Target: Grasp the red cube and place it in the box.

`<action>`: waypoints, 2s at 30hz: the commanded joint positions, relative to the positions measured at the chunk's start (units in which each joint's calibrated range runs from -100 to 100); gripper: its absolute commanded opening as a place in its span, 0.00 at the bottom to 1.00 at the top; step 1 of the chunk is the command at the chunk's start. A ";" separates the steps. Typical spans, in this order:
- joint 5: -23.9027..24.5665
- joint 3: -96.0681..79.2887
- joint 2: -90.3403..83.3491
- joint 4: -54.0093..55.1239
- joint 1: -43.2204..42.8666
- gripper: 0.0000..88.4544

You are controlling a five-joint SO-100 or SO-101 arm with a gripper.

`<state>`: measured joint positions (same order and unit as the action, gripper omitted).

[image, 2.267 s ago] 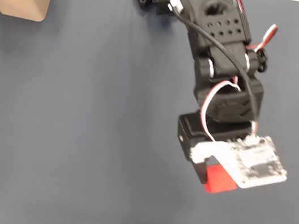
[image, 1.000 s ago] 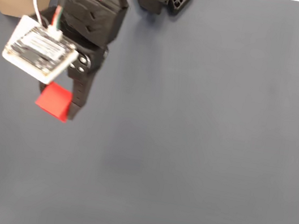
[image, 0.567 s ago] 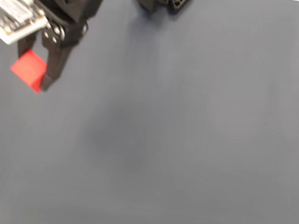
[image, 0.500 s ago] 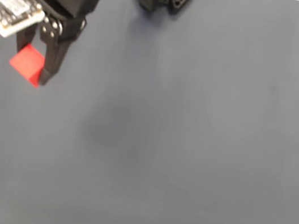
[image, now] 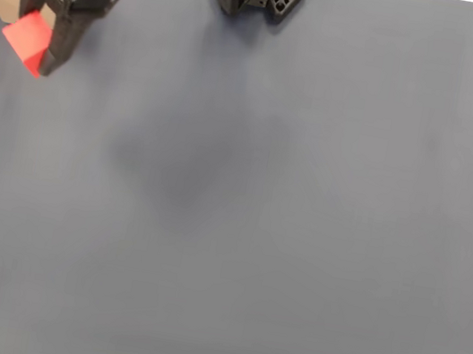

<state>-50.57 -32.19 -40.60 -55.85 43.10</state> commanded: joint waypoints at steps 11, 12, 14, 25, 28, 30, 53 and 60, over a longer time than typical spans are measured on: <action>0.54 -3.12 -3.25 2.98 7.96 0.00; 0.54 -3.30 -3.33 3.06 8.39 0.00; 0.59 -3.76 -3.42 3.39 9.31 0.00; 0.63 -6.04 -3.85 5.19 14.14 0.00; 0.63 -7.41 -4.37 5.85 15.35 0.00; 0.68 -8.14 -4.89 5.93 16.06 0.00; 1.27 -14.62 -8.53 7.98 23.87 0.00; 2.25 -14.62 -7.15 9.78 24.44 0.00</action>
<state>-48.77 -47.38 -47.89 -47.81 67.06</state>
